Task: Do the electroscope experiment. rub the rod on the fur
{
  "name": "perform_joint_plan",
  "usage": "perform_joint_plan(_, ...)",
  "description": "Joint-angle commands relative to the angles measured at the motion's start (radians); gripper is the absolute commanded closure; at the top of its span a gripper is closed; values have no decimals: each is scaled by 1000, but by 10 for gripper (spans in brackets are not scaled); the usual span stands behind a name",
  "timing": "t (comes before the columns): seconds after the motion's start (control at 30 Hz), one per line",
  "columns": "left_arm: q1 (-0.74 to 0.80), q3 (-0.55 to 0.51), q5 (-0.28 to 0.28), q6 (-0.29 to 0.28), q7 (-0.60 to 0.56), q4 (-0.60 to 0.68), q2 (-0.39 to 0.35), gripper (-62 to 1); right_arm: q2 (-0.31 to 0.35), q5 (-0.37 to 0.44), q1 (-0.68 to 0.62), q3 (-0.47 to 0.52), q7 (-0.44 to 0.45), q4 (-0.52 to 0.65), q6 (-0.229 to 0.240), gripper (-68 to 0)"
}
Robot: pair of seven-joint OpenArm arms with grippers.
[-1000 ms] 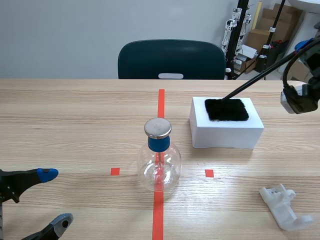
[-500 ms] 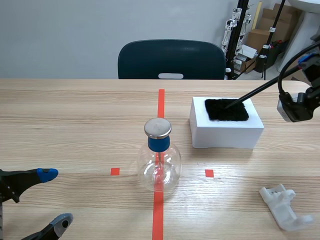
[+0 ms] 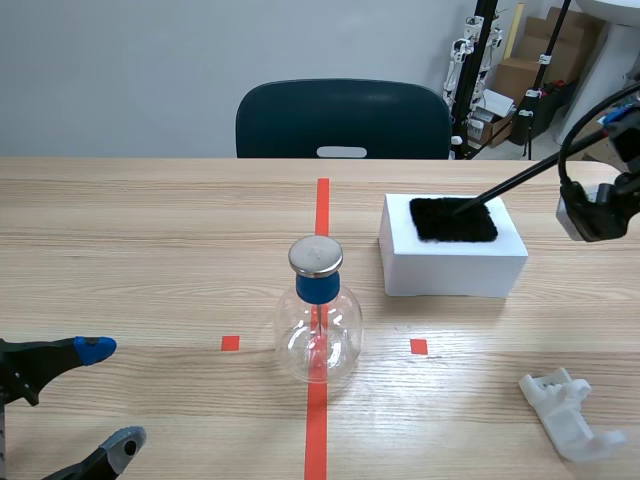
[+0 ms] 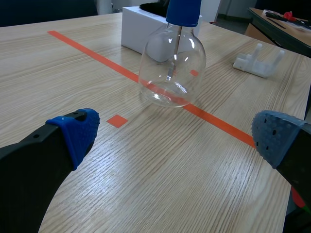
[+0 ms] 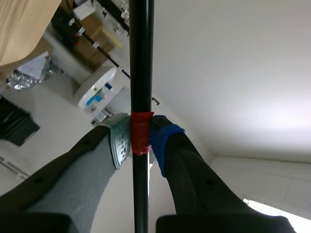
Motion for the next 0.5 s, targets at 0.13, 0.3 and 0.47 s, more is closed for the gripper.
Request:
perform_joint_plan(0.13, -6, -6, -10, -2, -16, 6, 2, -623, 16, -19, 14, 11, 113, 20, -68, -2)
perform_joint_plan(0.3, -6, -6, -10, -2, -16, 6, 2, -623, 14, -18, 14, 11, 86, 19, -76, -1)
perform_joint_plan(0.47, -6, -6, -10, -2, -16, 6, 2, -623, 18, -29, 14, 11, 23, 19, 4, -2)
